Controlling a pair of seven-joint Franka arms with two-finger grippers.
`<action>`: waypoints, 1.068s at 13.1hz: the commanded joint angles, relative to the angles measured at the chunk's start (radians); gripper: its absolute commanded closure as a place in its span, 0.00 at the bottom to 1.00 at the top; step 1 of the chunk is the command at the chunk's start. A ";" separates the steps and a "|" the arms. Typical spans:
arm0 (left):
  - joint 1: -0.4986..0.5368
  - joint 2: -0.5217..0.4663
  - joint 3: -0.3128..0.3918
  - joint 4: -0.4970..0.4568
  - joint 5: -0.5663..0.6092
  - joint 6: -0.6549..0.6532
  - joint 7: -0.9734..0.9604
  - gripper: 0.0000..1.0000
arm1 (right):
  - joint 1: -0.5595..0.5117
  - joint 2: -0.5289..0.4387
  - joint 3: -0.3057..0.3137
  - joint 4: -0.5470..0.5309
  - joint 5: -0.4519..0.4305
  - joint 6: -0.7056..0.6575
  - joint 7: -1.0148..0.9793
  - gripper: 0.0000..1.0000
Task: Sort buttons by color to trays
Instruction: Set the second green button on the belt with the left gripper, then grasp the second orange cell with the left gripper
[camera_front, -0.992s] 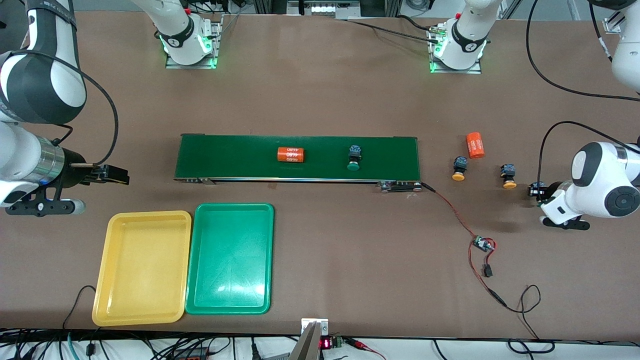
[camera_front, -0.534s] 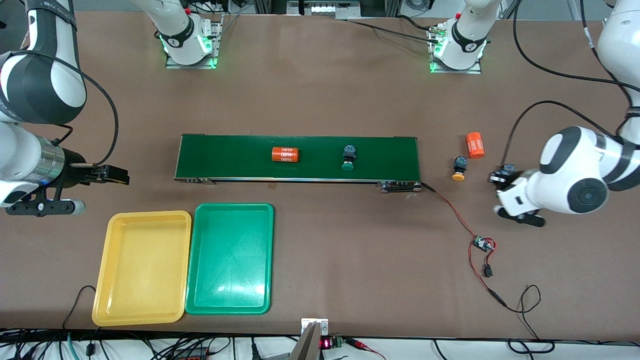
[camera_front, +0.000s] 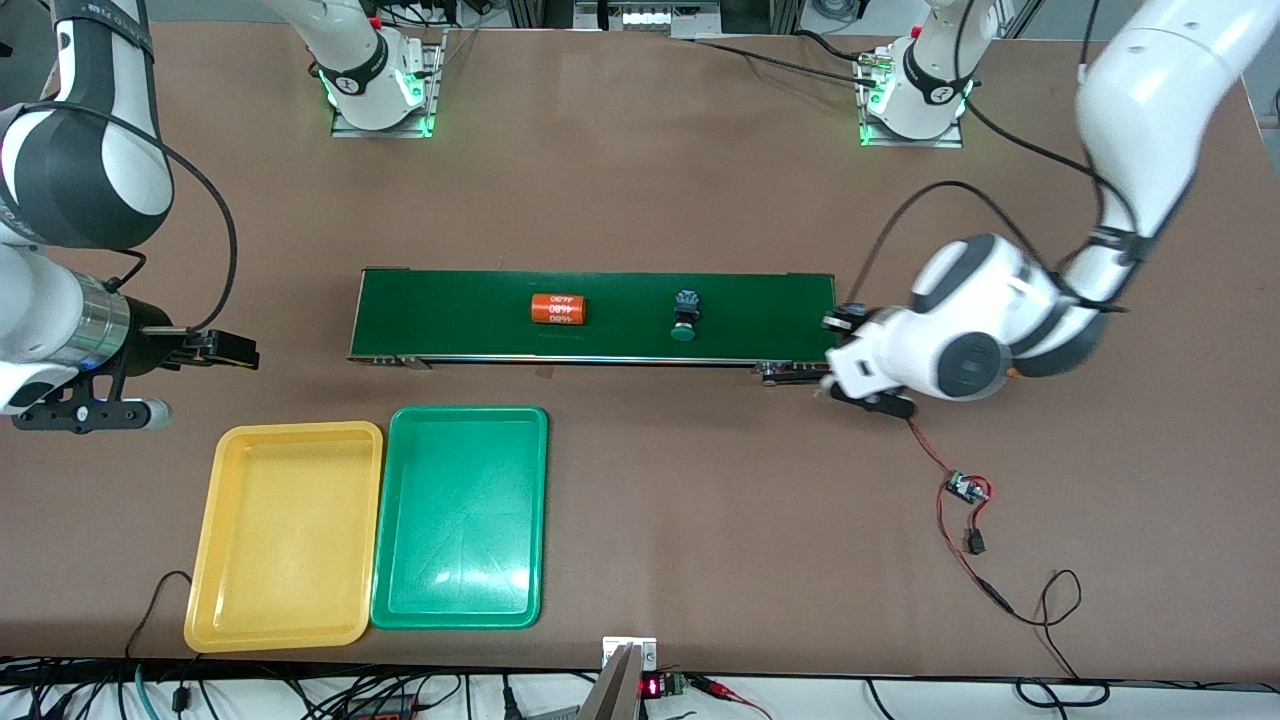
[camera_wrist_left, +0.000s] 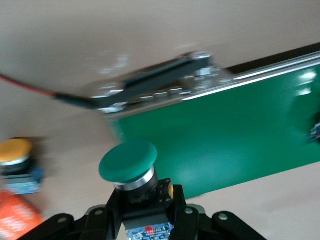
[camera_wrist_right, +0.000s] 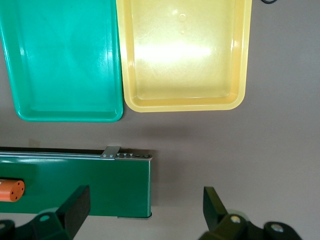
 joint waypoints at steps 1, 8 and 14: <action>-0.042 -0.004 0.005 -0.078 -0.013 0.131 -0.090 0.81 | -0.005 0.001 0.003 -0.002 0.017 0.005 -0.014 0.00; -0.039 -0.026 0.001 -0.130 0.001 0.198 -0.171 0.00 | -0.003 0.000 0.003 -0.002 0.018 0.006 -0.014 0.00; -0.018 -0.058 0.020 0.185 0.002 -0.160 -0.139 0.00 | -0.003 0.000 0.003 -0.002 0.018 0.008 -0.012 0.00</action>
